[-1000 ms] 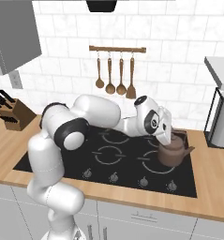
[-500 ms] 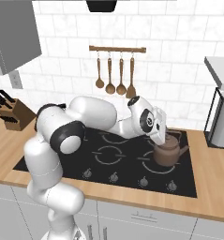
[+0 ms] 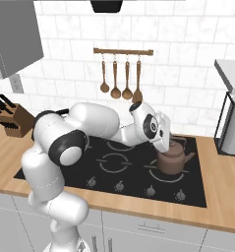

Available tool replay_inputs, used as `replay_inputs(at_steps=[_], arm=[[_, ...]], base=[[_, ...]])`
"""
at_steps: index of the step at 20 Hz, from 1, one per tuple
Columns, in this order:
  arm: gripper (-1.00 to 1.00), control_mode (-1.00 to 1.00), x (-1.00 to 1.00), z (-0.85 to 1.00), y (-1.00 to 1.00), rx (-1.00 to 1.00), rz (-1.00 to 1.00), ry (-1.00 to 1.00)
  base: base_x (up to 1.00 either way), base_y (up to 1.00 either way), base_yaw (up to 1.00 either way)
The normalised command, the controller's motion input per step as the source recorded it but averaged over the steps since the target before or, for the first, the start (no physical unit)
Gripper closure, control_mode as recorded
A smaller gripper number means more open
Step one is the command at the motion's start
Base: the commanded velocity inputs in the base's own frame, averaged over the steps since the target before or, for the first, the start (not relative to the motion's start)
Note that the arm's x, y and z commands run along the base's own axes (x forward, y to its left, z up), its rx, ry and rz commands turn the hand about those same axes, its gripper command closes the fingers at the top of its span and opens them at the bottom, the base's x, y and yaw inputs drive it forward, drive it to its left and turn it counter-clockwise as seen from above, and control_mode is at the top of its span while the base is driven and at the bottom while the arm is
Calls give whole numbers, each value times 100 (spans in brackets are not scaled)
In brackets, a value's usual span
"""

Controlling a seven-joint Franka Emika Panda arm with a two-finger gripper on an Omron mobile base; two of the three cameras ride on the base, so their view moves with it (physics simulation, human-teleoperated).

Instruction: Pick the kettle from the counter and place it on a stove burner. Then turn the burner on.

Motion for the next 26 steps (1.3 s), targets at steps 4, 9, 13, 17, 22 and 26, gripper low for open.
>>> replay_inputs(at_steps=[4, 9, 13, 17, 22, 26], arm=[[100, -100, -6, 0, 0, 0, 0, 0], [100, -100, 0, 0, 13, 0, 0, 0], [100, -100, 0, 0, 5, 0, 0, 0], [-100, -100, 0, 0, 0, 0, 0, 0], [-100, -100, 0, 5, 0, 0, 0, 0], [-100, -100, 0, 51, 0, 3, 0, 0]], base=[[0, 0, 0], [0, 0, 0], [0, 0, 0], [0, 0, 0], [0, 0, 0], [0, 0, 0]])
